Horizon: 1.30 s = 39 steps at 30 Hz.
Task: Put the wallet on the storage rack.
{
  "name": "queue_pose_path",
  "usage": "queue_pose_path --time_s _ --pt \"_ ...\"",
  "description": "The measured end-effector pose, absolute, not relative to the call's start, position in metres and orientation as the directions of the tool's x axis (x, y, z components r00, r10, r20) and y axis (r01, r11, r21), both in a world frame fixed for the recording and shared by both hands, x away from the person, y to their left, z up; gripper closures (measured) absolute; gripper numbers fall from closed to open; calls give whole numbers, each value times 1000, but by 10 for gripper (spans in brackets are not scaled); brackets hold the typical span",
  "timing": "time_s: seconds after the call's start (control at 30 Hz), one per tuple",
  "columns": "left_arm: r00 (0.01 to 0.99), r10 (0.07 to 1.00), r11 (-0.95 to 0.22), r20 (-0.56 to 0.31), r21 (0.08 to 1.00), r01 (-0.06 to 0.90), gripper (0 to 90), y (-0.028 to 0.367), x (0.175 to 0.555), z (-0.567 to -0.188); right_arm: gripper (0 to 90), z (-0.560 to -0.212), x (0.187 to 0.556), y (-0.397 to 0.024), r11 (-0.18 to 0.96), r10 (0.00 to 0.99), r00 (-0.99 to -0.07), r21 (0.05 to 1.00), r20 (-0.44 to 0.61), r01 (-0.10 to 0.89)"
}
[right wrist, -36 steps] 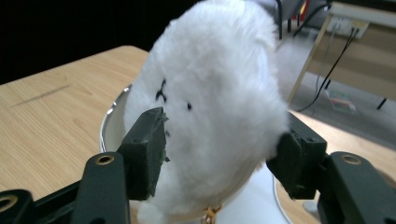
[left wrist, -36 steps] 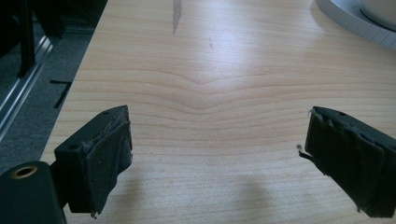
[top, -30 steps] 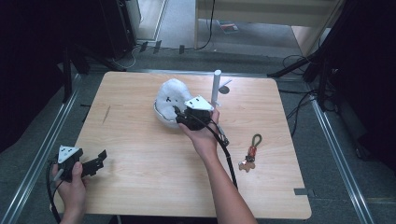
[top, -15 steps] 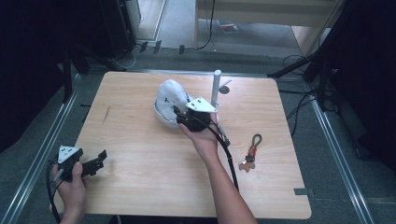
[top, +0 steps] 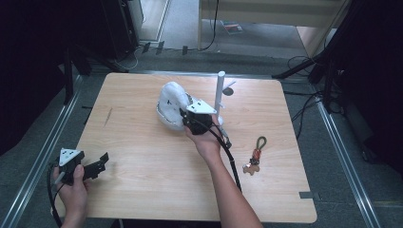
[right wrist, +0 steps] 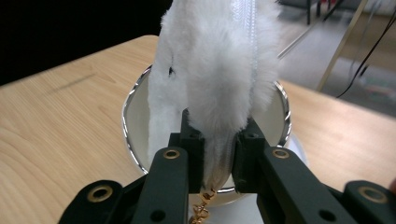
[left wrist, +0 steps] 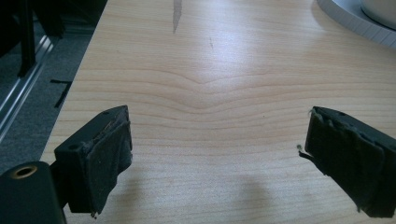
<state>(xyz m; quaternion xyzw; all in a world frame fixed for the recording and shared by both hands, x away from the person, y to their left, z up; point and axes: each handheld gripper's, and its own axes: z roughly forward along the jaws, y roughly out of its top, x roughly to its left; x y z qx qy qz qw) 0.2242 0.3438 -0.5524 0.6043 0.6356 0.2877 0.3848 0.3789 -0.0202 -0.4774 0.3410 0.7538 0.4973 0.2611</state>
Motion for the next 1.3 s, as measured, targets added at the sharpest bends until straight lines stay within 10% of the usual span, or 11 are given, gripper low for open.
queue_pose_path --time_s 0.4,0.9,1.3 --pt "26 990 103 -140 831 547 78 344 224 -552 798 -474 384 -16 389 777 -576 913 -254 121" --pt "26 989 106 -143 830 547 78 344 224 -552 767 -499 389 -6 466 781 -545 866 -306 181" --pt "27 990 103 -140 831 547 78 344 224 -552 444 -487 382 -14 329 812 -568 909 -134 256"
